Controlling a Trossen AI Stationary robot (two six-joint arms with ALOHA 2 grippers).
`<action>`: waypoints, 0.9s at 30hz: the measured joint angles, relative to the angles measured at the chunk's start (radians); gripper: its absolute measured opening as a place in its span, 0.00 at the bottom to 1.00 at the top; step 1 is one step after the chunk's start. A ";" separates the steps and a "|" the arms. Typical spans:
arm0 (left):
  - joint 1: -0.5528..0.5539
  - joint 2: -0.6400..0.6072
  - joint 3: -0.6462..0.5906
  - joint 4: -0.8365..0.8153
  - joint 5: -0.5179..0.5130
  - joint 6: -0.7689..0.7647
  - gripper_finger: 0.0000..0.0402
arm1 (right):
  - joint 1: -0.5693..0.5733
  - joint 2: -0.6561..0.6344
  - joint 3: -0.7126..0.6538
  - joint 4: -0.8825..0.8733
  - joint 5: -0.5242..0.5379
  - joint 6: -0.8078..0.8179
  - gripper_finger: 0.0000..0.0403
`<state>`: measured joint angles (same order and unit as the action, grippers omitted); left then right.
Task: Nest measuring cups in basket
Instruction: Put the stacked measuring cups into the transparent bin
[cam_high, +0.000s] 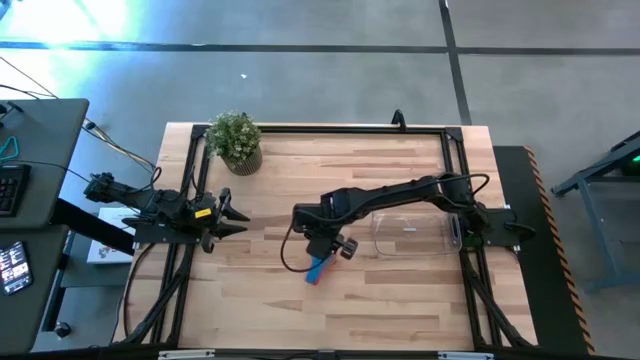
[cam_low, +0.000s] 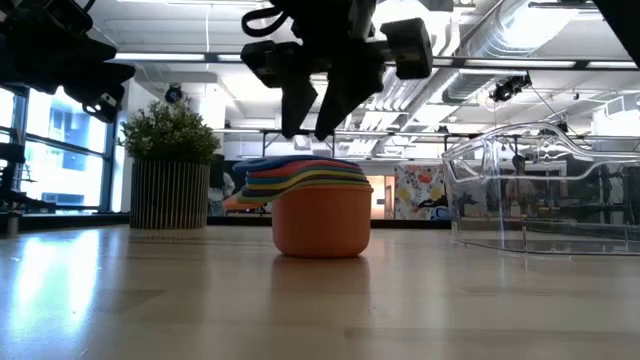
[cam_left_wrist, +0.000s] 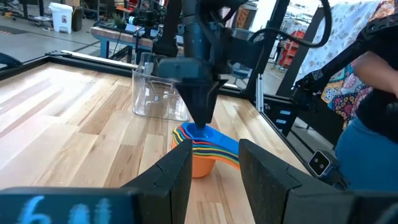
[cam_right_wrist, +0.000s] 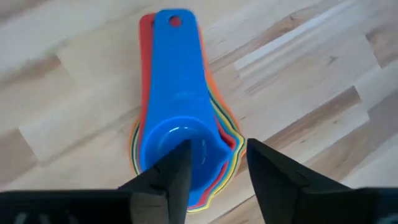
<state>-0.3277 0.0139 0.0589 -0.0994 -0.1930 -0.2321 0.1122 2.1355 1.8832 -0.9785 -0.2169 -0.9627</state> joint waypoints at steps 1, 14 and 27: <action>0.000 0.000 0.000 0.000 0.000 0.000 0.30 | 0.000 -0.004 0.000 0.000 0.000 0.029 0.36; 0.000 0.000 0.000 0.000 0.000 0.000 0.30 | -0.015 -0.091 0.000 0.079 -0.161 0.630 0.38; 0.000 0.000 0.000 0.000 0.000 0.000 0.30 | 0.003 -0.224 0.000 0.394 0.004 1.240 0.38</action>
<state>-0.3279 0.0139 0.0589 -0.0993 -0.1928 -0.2323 0.1157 1.9119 1.8832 -0.5845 -0.2125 0.2775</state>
